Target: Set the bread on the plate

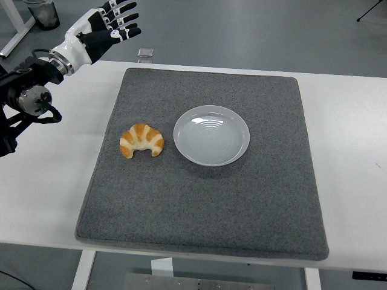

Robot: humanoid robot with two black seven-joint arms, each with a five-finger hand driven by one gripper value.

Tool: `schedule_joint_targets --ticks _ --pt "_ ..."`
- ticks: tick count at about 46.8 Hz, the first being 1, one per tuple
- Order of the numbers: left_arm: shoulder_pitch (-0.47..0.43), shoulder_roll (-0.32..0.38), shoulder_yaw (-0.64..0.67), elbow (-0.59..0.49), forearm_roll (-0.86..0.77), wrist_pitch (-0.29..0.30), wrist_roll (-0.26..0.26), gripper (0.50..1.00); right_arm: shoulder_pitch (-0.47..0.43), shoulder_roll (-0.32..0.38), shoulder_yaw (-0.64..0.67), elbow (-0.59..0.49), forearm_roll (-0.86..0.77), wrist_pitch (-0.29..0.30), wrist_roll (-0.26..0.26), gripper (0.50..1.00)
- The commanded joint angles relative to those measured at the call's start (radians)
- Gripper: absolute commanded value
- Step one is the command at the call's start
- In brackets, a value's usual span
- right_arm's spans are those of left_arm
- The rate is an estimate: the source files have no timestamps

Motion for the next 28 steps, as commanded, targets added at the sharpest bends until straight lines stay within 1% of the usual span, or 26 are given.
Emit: schedule_joint_targets --ticks 1,6,10,14,16,20,28 --pt "-0.012 0.046 0.03 -0.094 0.009 0.048 0.001 0.988 0.001 0.0 0.001 0.0 0.0 0.0 0.0 0.952" --pt "-0.047 0.079 0.082 -0.17 0.071 0.131 0.001 0.984 0.0 0.0 0.001 0.0 0.0 0.0 0.0 0.954" --pt "-0.069 0.094 0.117 -0.212 0.178 0.209 0.001 0.984 0.0 0.0 0.001 0.0 0.0 0.0 0.0 0.952" --pt "-0.075 0.109 0.151 -0.253 0.287 0.26 0.002 0.984 0.0 0.0 -0.001 0.0 0.0 0.0 0.0 0.952" --pt "-0.078 0.123 0.168 -0.27 0.322 0.277 0.004 0.981 0.0 0.0 -0.001 0.0 0.0 0.0 0.0 0.952" --pt "-0.107 0.154 0.215 -0.301 0.348 0.284 0.005 0.984 0.0 0.0 -0.001 0.0 0.0 0.0 0.0 0.952" --pt "-0.219 0.189 0.41 -0.335 0.348 0.297 0.01 0.984 0.001 0.0 0.001 0.0 0.0 0.0 0.0 0.952"
